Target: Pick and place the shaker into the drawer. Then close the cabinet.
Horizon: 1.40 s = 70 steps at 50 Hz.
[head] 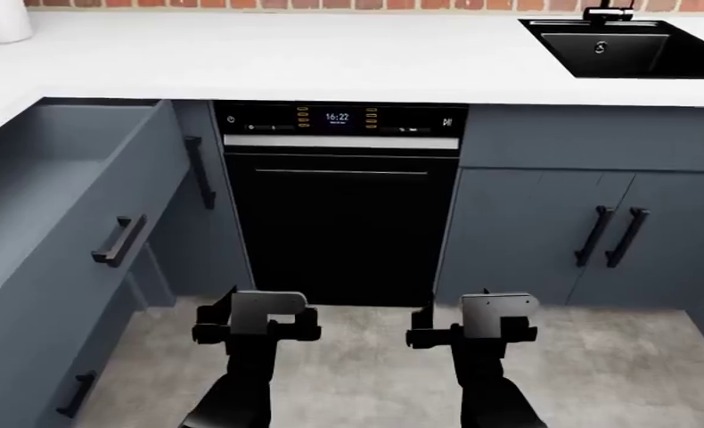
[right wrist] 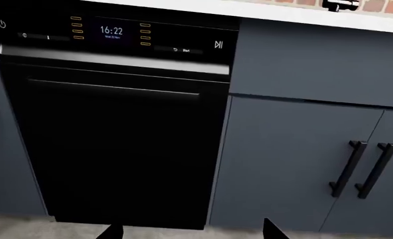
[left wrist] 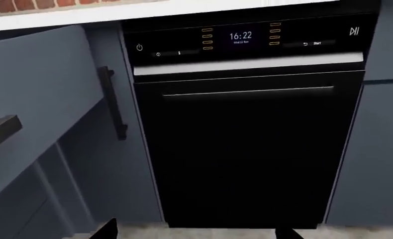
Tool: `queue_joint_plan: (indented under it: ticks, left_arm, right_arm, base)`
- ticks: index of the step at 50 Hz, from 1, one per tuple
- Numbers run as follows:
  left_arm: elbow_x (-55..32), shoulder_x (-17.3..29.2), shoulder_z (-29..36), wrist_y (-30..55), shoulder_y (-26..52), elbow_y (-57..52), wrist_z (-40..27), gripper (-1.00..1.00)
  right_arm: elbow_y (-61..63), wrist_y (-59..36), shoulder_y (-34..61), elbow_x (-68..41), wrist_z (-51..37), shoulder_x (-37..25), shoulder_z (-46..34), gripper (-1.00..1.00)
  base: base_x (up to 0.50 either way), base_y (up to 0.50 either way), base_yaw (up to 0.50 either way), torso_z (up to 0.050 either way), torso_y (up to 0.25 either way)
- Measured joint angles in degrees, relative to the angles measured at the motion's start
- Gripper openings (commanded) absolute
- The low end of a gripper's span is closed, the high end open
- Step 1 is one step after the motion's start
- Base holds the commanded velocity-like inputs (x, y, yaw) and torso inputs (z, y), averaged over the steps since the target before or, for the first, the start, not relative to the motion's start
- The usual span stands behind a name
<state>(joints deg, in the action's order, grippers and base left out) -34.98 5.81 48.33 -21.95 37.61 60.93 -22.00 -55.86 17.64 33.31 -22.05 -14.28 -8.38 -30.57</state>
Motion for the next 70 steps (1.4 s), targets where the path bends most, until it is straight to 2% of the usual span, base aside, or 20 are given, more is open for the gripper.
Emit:
queue_joint_plan:
  ticks: [52,70]
  left_arm:
    - [0.8,-0.4,0.3,-3.4,-0.5,1.2,0.1,1.0]
    - [0.8,1.2,0.9,-2.2,-1.6,-3.3,-0.6,1.0]
  right_arm:
    - [1.5,0.9,-0.6,0.1,-0.1,-0.7,-0.8,1.0]
    - [3.5,1.2,-1.4,0.4,-0.7,-1.2,-1.2,1.0]
  base:
    - [0.5,-0.02,0.0,0.0,0.0]
    - [0.02,0.0,0.0,0.0,0.0]
